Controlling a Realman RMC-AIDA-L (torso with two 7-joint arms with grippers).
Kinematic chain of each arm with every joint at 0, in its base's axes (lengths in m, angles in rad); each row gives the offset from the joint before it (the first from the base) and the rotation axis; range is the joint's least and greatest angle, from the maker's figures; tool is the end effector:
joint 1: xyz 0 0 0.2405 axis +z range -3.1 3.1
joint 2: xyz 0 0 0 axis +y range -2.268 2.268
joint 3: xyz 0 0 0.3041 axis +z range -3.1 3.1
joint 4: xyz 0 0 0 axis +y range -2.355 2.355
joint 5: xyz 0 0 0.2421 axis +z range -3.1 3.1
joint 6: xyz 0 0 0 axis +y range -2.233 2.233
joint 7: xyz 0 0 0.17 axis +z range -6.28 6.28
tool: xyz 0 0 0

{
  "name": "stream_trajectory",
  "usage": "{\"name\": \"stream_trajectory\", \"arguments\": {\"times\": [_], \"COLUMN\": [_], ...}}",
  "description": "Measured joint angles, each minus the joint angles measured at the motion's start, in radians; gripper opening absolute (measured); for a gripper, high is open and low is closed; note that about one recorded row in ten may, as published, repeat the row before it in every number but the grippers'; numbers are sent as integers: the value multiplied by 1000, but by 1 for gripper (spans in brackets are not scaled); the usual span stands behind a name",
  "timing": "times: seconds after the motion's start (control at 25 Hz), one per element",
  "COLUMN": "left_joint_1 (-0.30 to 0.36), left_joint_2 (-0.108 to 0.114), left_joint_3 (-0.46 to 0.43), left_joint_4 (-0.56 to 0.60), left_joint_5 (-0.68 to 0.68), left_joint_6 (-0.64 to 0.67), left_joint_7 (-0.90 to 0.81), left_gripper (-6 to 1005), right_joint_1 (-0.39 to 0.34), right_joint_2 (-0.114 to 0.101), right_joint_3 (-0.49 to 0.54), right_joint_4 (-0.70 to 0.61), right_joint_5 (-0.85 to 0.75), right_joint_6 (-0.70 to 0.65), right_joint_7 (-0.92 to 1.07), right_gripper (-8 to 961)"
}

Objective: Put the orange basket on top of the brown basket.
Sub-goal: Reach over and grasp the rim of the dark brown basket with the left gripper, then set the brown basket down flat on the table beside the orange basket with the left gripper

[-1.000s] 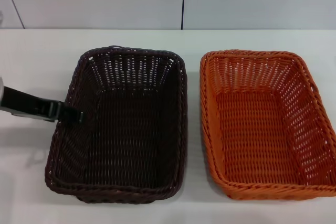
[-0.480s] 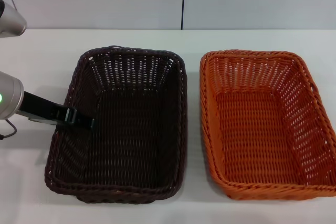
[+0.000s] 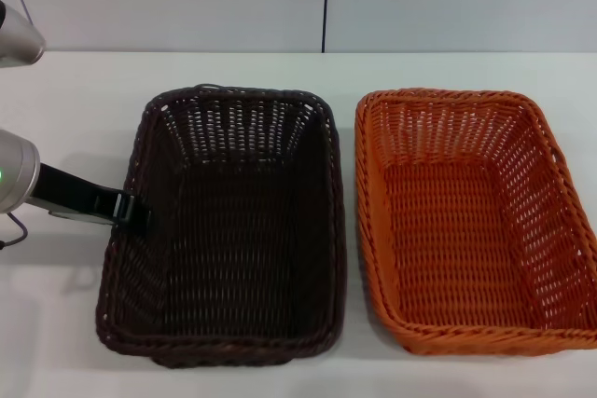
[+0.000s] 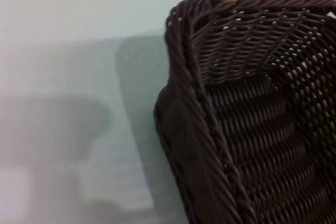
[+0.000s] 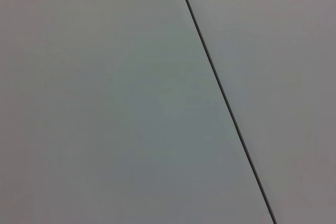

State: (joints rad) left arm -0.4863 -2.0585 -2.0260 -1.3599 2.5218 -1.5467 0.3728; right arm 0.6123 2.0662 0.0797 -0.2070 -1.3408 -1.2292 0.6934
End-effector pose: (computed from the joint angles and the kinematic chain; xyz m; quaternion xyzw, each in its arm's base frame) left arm -0.2761 0.4102 0.0144 -0.8102 -0.5386 0.0505 0.2257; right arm 0.3819 0.4487 0.0565 -0.5791 0.2786 0.4477 0.6218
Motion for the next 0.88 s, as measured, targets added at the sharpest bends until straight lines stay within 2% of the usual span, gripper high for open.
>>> {"name": "stream_trajectory", "arguments": {"times": [0.24,0.36,0.48,0.56,0.6,0.68,0.72,0.8,0.88], "left_joint_1": [0,0,-23,-57,-87,-120,-136,-136,-181], "left_joint_2": [3,13,35,49,63,81,96,96,138], "left_joint_3": [-3,-17,-89,-167,-228,-280,-295,-295,-286], "left_joint_4": [-3,-35,-67,-64,-53,-41,-35,-35,-18], "left_joint_5": [0,0,1,0,-1,-4,-8,-8,-12], "left_joint_6": [-2,-7,-41,-85,-129,-173,-196,-196,-269], "left_joint_7": [5,12,65,126,183,235,262,262,348], "left_gripper": [225,224,222,204,204,203,203,203,203], "right_joint_1": [-2,-2,-2,-1,-1,0,0,0,-1], "right_joint_2": [0,0,-2,-5,-6,-9,-10,-15,-21], "right_joint_3": [0,0,0,0,0,0,-1,-6,-8], "right_joint_4": [0,0,0,0,1,1,2,10,19], "right_joint_5": [2,2,2,2,2,4,8,24,36], "right_joint_6": [0,2,2,2,2,2,1,1,0], "right_joint_7": [0,0,0,0,0,0,0,0,0], "right_gripper": [571,570,568,567,567,566,566,565,564]}}
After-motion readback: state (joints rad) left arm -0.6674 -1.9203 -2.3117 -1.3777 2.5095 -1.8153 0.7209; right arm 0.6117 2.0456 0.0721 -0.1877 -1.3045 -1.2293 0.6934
